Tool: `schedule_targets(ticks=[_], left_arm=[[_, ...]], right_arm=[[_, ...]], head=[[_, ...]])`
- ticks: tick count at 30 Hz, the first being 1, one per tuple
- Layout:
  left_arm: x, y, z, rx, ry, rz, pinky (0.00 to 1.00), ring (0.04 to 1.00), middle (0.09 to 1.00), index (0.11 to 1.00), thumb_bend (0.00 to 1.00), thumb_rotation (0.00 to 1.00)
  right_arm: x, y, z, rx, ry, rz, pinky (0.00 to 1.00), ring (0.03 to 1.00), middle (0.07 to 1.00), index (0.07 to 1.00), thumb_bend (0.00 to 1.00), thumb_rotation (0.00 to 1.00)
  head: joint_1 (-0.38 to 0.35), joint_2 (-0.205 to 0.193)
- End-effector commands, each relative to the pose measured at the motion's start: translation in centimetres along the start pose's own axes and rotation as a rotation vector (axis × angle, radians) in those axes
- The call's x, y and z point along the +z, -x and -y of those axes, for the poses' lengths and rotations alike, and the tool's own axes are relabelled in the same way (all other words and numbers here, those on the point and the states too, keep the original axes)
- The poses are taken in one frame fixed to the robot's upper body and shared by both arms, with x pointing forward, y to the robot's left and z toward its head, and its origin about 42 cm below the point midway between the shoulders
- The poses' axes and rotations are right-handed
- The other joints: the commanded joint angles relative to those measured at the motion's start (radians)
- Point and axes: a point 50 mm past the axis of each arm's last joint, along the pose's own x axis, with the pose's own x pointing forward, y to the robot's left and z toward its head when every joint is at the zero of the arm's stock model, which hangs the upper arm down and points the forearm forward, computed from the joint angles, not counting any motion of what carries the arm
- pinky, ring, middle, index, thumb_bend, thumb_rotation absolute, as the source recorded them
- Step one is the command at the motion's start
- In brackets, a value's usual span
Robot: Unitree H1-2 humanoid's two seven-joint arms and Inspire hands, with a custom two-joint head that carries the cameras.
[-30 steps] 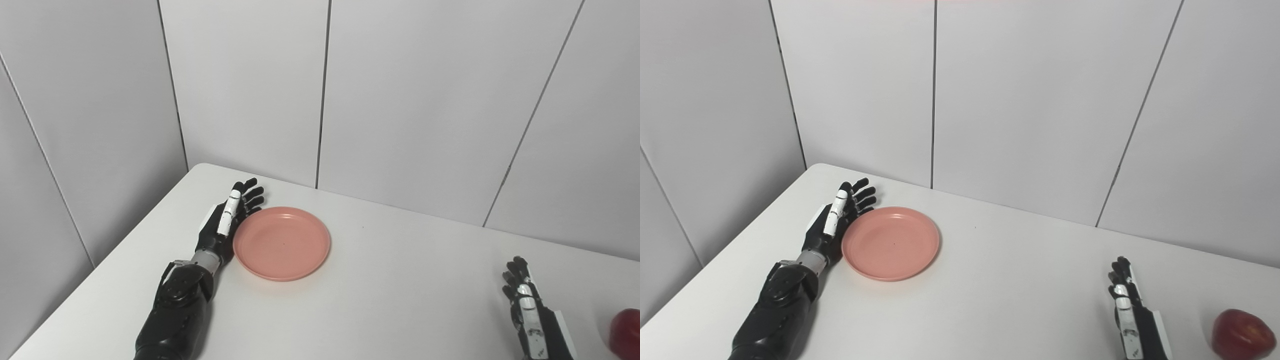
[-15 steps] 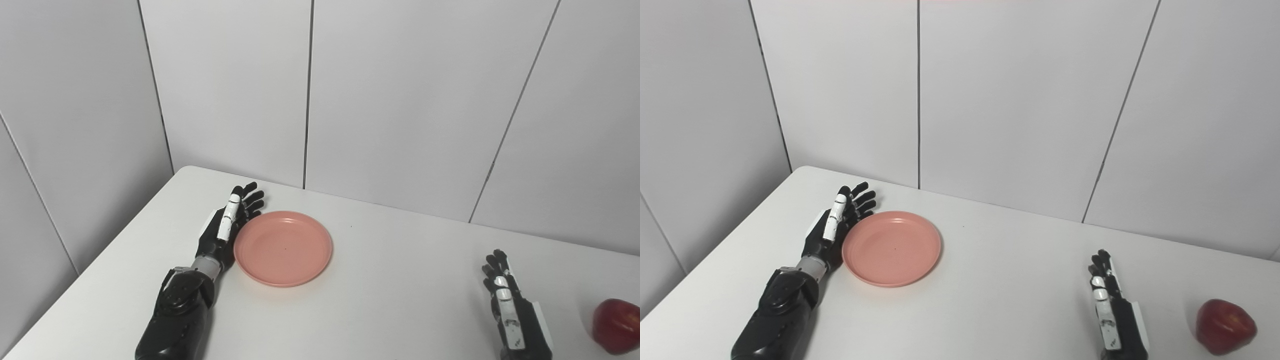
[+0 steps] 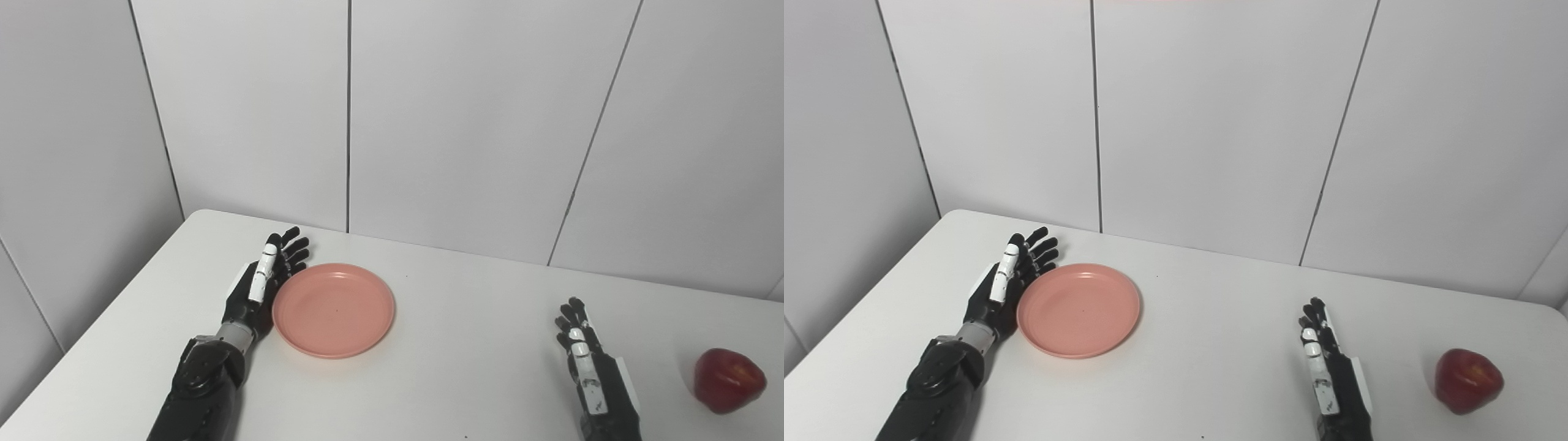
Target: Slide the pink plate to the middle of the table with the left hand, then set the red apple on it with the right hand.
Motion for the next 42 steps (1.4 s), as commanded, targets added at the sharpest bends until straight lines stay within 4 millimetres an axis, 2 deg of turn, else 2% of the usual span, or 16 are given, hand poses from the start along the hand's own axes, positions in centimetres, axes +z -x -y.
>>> schedule_targets(ticks=[1,12,23,42], left_arm=[[-0.4,-0.2,1.3,-0.041,0.019,0.001,0.93,0.925,0.913,0.900,0.58,1.00],[-1.1,-0.6,3.1,-0.116,0.012,-0.016,0.92,0.921,0.919,0.902,0.56,1.00],[-2.5,-0.5,4.7,-0.184,0.041,-0.062,0.94,0.932,0.917,0.905,0.60,1.00],[-3.1,-0.3,6.4,-0.296,0.028,-0.082,0.93,0.911,0.895,0.887,0.60,1.00]], right_arm=[[1.6,-1.1,-0.6,-0.002,0.008,0.073,0.98,0.941,0.954,0.964,0.67,0.94],[1.8,-1.4,-1.7,-0.008,0.020,0.078,0.96,0.939,0.948,0.959,0.67,0.94],[1.8,-1.9,-2.7,-0.002,0.041,0.085,0.97,0.952,0.954,0.961,0.71,0.93],[1.8,-2.5,-4.6,-0.007,0.062,0.062,0.95,0.953,0.963,0.972,0.72,0.97]], head=[[-0.001,0.001],[-0.044,0.005],[-0.091,-0.003],[-0.165,-0.026]])
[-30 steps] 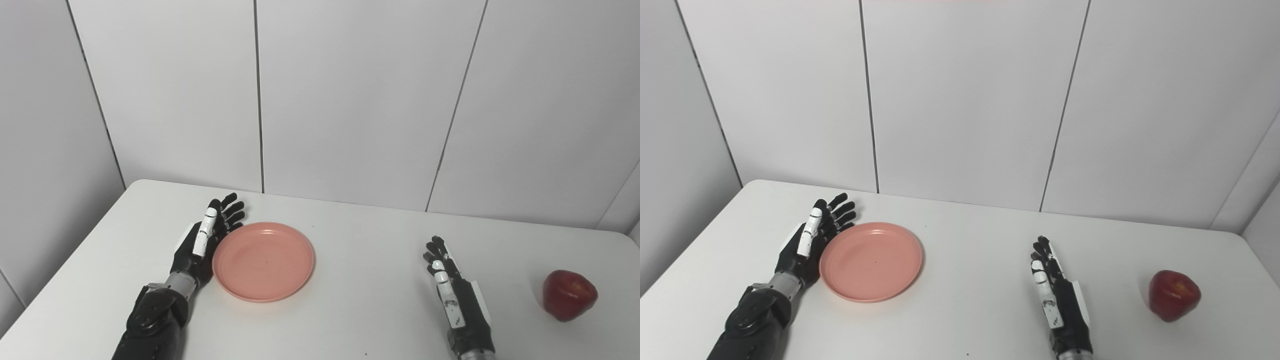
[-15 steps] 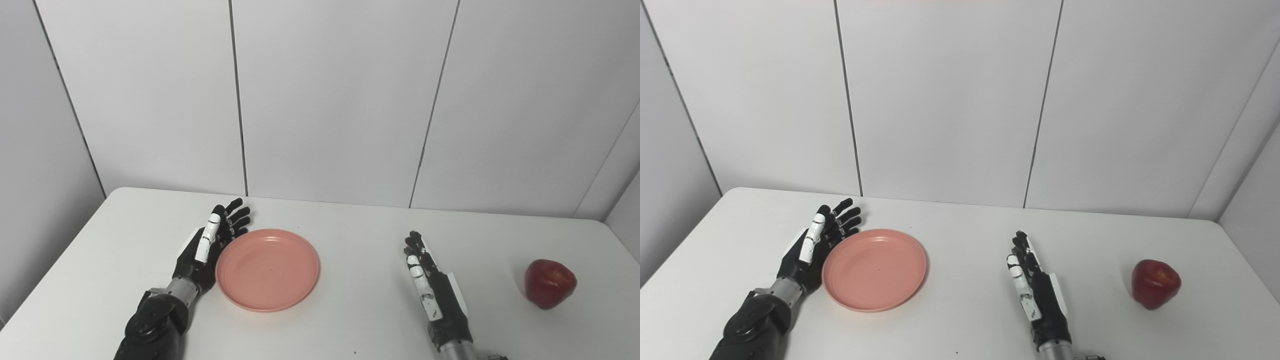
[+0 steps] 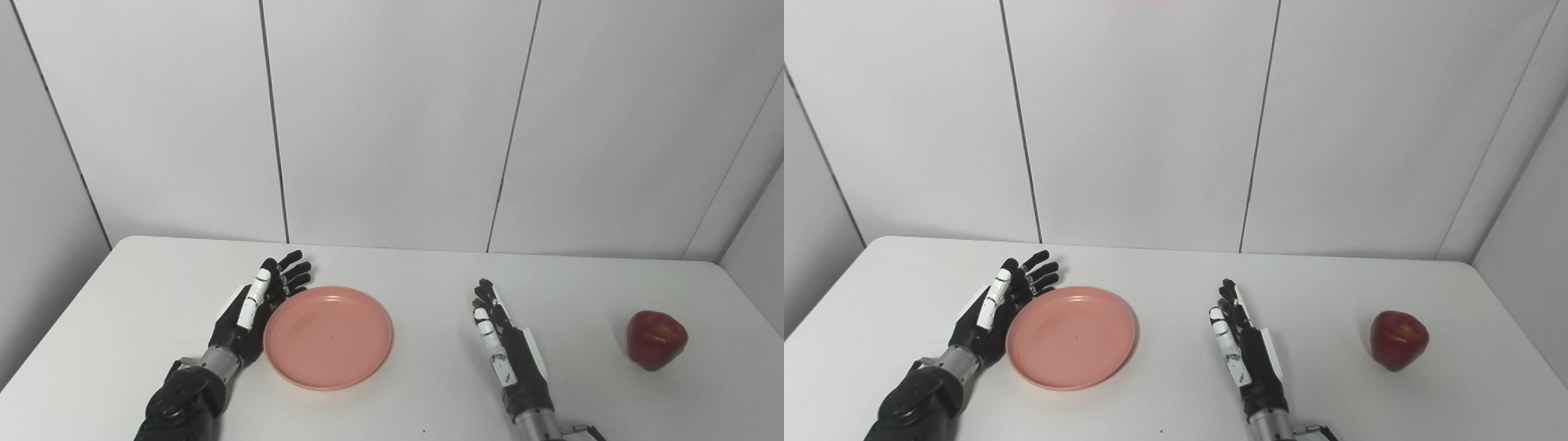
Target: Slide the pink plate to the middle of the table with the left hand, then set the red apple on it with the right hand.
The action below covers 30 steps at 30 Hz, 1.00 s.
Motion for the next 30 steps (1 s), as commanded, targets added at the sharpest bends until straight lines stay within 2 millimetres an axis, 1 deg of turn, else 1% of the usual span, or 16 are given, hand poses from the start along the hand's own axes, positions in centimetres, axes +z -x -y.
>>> schedule_targets(ticks=[1,3,9,13,14,18,22,23,30], left_arm=[[-1.9,0.5,1.8,-0.043,0.043,-0.026,0.93,0.913,0.899,0.891,0.59,1.00],[-2.0,0.5,2.1,-0.053,0.056,-0.027,0.95,0.918,0.904,0.894,0.58,1.00],[-2.0,0.6,2.7,-0.080,0.073,-0.033,0.95,0.923,0.910,0.899,0.58,1.00],[-1.8,0.6,3.2,-0.110,0.062,-0.031,0.95,0.935,0.923,0.912,0.57,1.00],[-1.7,0.6,3.2,-0.117,0.059,-0.031,0.95,0.938,0.927,0.917,0.57,1.00],[-1.6,0.4,3.8,-0.128,0.060,-0.025,0.94,0.928,0.921,0.910,0.56,1.00],[-1.5,0.4,4.3,-0.139,0.056,-0.019,0.93,0.922,0.916,0.899,0.57,1.00],[-1.5,0.4,4.4,-0.143,0.051,-0.022,0.95,0.927,0.923,0.908,0.59,1.00],[-1.4,0.3,5.1,-0.172,0.053,-0.021,0.95,0.939,0.926,0.916,0.60,1.00]], right_arm=[[1.7,-1.4,-0.5,0.002,0.001,0.063,0.95,0.955,0.963,0.972,0.72,0.97],[1.7,-1.4,-0.6,0.002,0.006,0.063,0.95,0.956,0.965,0.973,0.72,0.98],[1.8,-1.4,-0.8,0.000,0.016,0.063,0.95,0.957,0.966,0.974,0.72,1.00],[1.8,-1.4,-0.9,-0.001,0.013,0.064,0.95,0.958,0.966,0.973,0.70,1.00],[1.8,-1.4,-0.9,-0.001,0.013,0.064,0.96,0.957,0.966,0.973,0.71,1.00],[1.7,-1.6,-1.0,-0.004,0.009,0.053,0.95,0.955,0.964,0.971,0.71,1.00],[1.8,-1.6,-1.1,-0.006,0.012,0.055,0.95,0.958,0.965,0.972,0.71,1.00],[1.8,-1.6,-1.1,-0.007,0.012,0.056,0.96,0.959,0.965,0.971,0.71,1.00],[1.9,-1.8,-1.4,-0.004,0.008,0.059,0.96,0.958,0.966,0.974,0.71,1.00]], head=[[-0.014,-0.004],[-0.023,-0.007],[-0.054,-0.008],[-0.054,-0.008],[-0.076,-0.008],[-0.088,-0.002],[-0.097,-0.002],[-0.097,-0.002],[-0.111,0.000]])
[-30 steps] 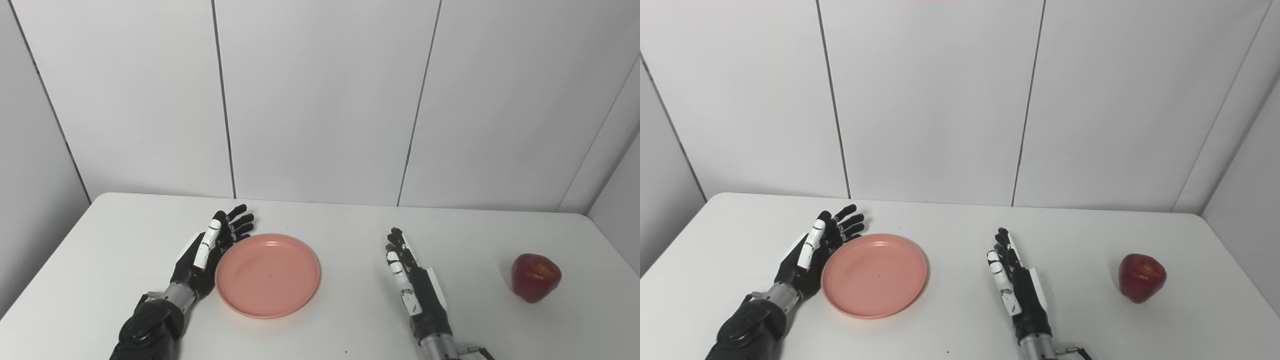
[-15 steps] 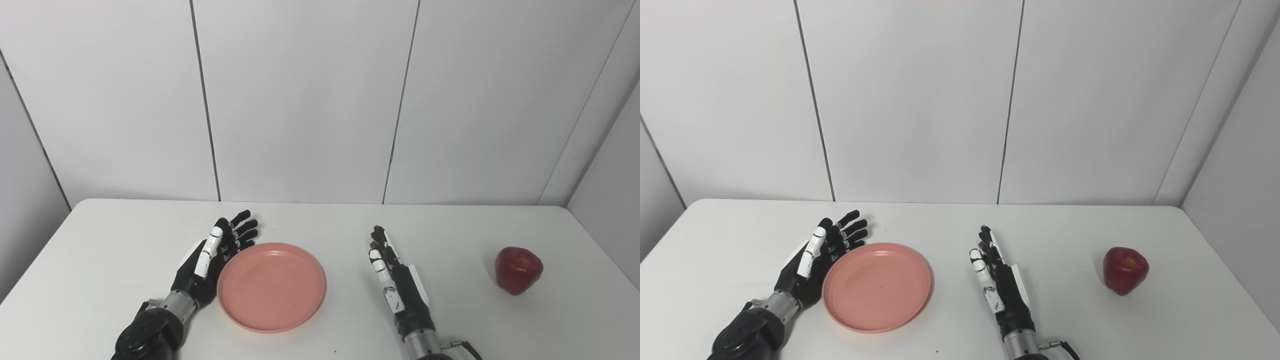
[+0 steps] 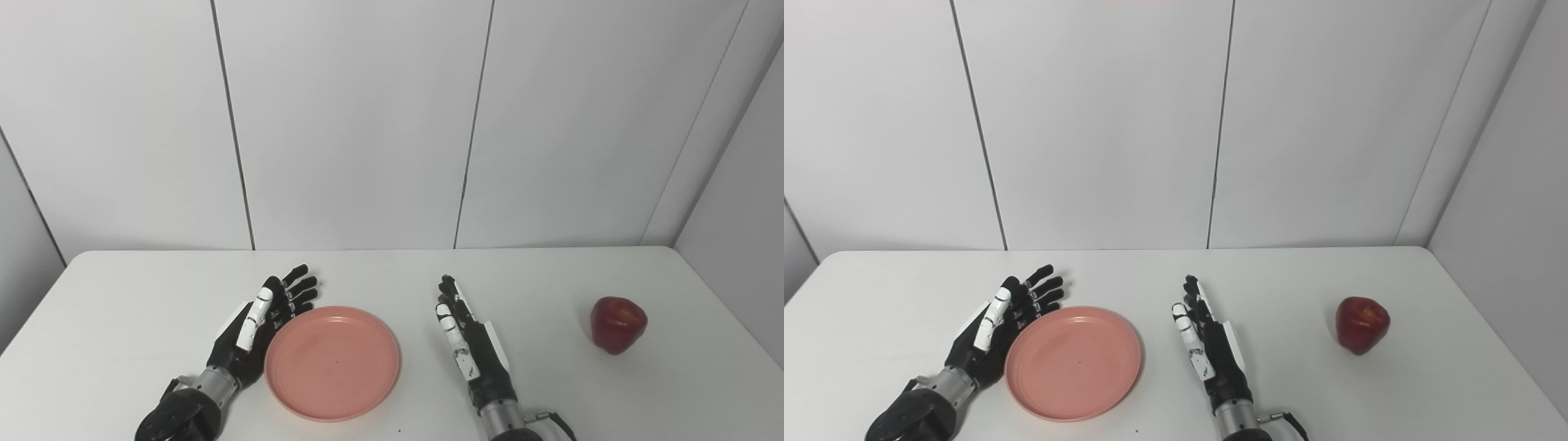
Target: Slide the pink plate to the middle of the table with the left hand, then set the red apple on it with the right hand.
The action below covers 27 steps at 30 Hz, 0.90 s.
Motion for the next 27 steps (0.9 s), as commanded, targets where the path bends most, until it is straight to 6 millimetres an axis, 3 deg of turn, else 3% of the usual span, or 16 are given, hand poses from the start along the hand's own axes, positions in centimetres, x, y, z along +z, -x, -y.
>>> schedule_targets(ticks=[1,21,27], left_arm=[[-1.0,0.2,1.3,-0.029,0.037,-0.012,0.95,0.937,0.922,0.909,0.60,1.00],[0.3,-0.2,4.6,-0.067,0.058,0.013,0.96,0.932,0.921,0.907,0.60,1.00],[0.7,-0.9,4.9,-0.060,0.058,0.023,0.95,0.931,0.920,0.901,0.61,1.00]], right_arm=[[1.8,-1.7,-0.5,-0.001,-0.015,0.058,0.96,0.959,0.967,0.975,0.71,1.00],[2.4,-1.1,0.0,-0.005,-0.010,0.064,0.97,0.959,0.966,0.973,0.72,1.00],[2.5,-1.4,0.5,-0.004,-0.002,0.055,0.95,0.957,0.967,0.974,0.71,1.00]], head=[[0.000,0.001],[0.021,0.037],[0.033,0.064]])
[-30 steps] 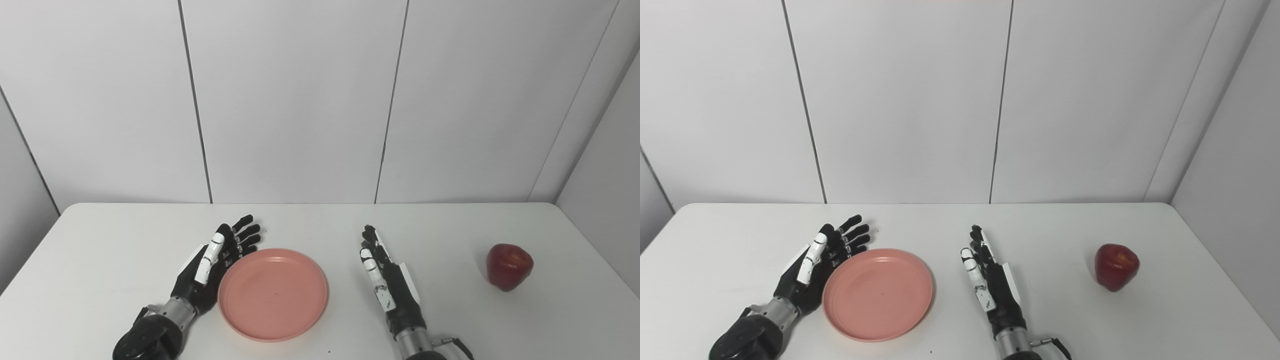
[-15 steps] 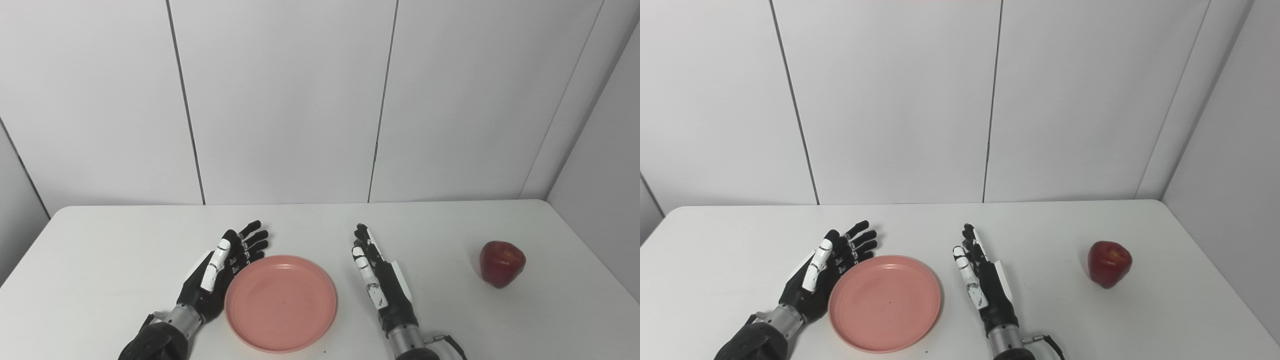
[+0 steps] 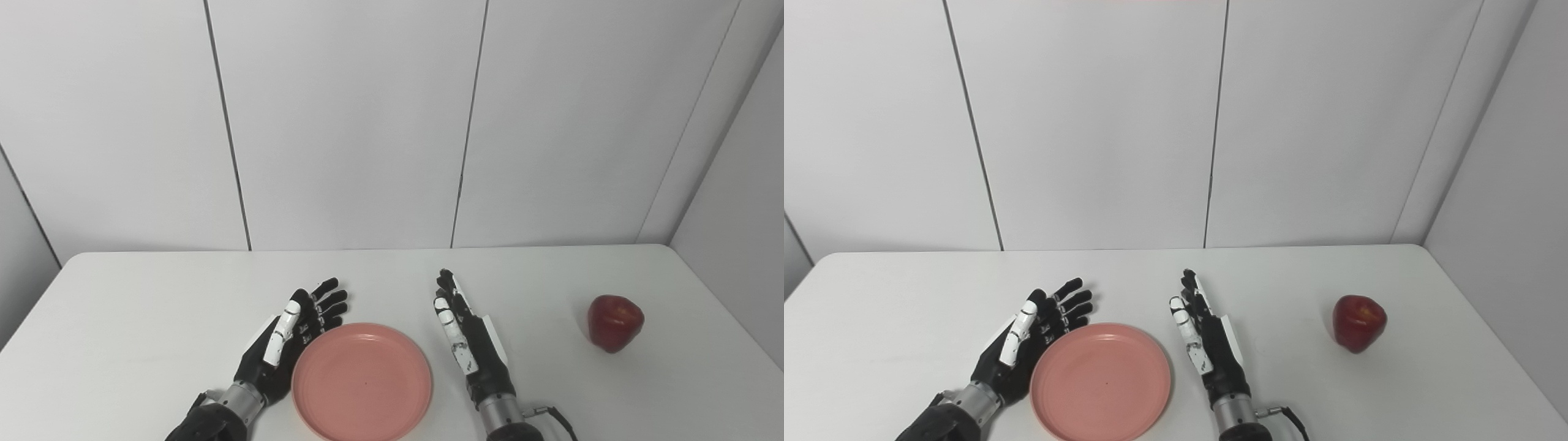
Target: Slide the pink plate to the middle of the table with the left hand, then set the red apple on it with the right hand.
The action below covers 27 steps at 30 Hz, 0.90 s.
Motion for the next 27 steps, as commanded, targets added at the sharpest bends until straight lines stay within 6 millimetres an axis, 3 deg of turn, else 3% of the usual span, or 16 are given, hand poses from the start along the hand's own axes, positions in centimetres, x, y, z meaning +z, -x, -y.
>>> schedule_targets(ticks=[1,10,27], left_arm=[[1.1,-1.2,0.6,-0.009,-0.008,0.040,0.95,0.929,0.918,0.899,0.61,1.00],[1.7,-1.6,1.1,-0.005,-0.007,0.050,0.94,0.926,0.915,0.904,0.62,1.00],[3.0,-1.7,1.4,0.003,-0.017,0.052,0.93,0.916,0.906,0.892,0.63,1.00]], right_arm=[[1.7,-1.3,0.3,0.003,-0.003,0.056,0.95,0.956,0.968,0.974,0.72,1.00],[2.5,-1.6,1.0,0.002,-0.016,0.063,0.96,0.957,0.964,0.970,0.72,0.97],[3.8,-1.9,1.3,0.005,-0.026,0.062,0.97,0.964,0.969,0.971,0.72,0.97]], head=[[0.004,0.009],[0.037,0.071],[0.075,0.154]])
